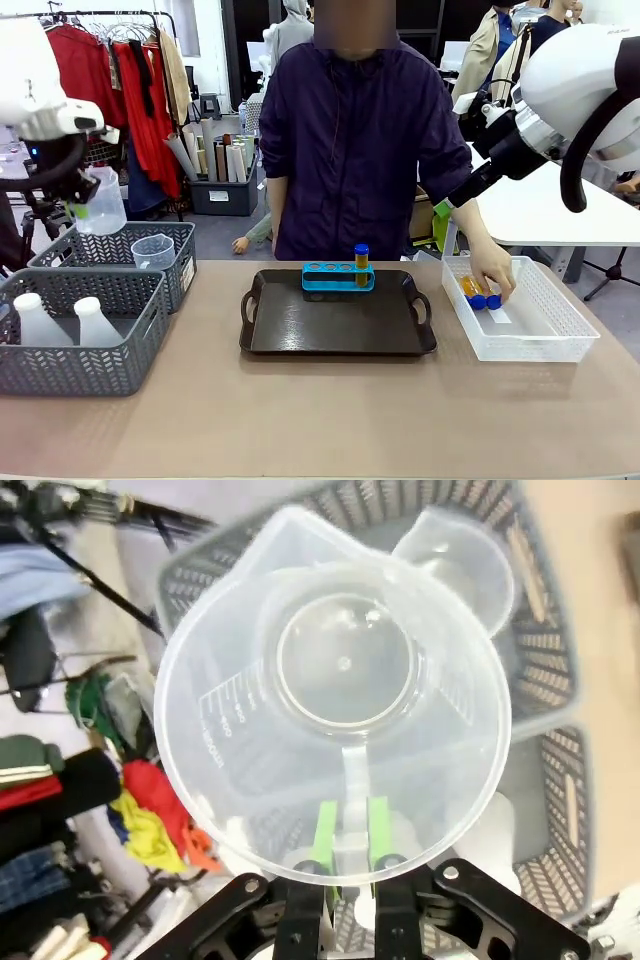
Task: Prepare the laboratory tools.
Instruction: Pick up one Large Measuring Cup and place it on the Handle tray.
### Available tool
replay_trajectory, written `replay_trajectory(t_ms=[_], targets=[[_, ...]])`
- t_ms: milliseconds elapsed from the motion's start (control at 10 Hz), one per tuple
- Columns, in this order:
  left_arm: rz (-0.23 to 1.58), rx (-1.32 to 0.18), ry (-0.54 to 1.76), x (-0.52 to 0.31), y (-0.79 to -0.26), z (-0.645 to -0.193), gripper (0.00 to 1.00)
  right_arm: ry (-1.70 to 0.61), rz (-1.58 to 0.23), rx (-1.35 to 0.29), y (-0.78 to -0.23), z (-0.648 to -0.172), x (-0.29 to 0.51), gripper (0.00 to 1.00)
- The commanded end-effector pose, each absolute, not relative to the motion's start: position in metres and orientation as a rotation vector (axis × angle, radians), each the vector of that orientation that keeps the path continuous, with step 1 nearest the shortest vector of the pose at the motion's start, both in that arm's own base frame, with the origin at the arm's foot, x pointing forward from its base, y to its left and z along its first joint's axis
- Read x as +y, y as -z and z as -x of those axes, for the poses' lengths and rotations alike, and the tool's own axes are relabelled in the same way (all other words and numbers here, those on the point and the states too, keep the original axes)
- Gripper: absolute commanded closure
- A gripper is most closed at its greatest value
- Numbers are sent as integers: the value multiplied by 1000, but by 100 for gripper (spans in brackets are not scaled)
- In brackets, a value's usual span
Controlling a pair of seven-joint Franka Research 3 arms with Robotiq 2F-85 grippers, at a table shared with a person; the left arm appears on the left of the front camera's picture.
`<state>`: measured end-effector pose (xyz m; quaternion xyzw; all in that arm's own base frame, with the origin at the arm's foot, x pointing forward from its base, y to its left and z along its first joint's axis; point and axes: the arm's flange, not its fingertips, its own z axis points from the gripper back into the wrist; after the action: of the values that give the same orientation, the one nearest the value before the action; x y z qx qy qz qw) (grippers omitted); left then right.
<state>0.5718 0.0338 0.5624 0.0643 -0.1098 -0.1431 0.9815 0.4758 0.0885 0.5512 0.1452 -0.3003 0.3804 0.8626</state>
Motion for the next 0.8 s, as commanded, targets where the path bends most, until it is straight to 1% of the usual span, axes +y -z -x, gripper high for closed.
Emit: replay_trajectory(t_ms=[0, 300, 500, 600, 700], targets=[[-155, -269, 365, 21, -596, -561, 100, -796, -310, -631, -551, -476, 88, 0], [-148, -310, 502, -15, -652, -555, 100, -796, -310, -631, -551, -476, 88, 0], [-84, -319, 602, -30, -672, -549, 100, -796, -310, -631, -551, -476, 88, 0], [-153, -323, 489, -26, -658, -548, 100, -796, -310, -631, -551, -476, 88, 0], [-153, -323, 489, -26, -658, -548, 100, -796, -310, -631, -551, -476, 88, 0]])
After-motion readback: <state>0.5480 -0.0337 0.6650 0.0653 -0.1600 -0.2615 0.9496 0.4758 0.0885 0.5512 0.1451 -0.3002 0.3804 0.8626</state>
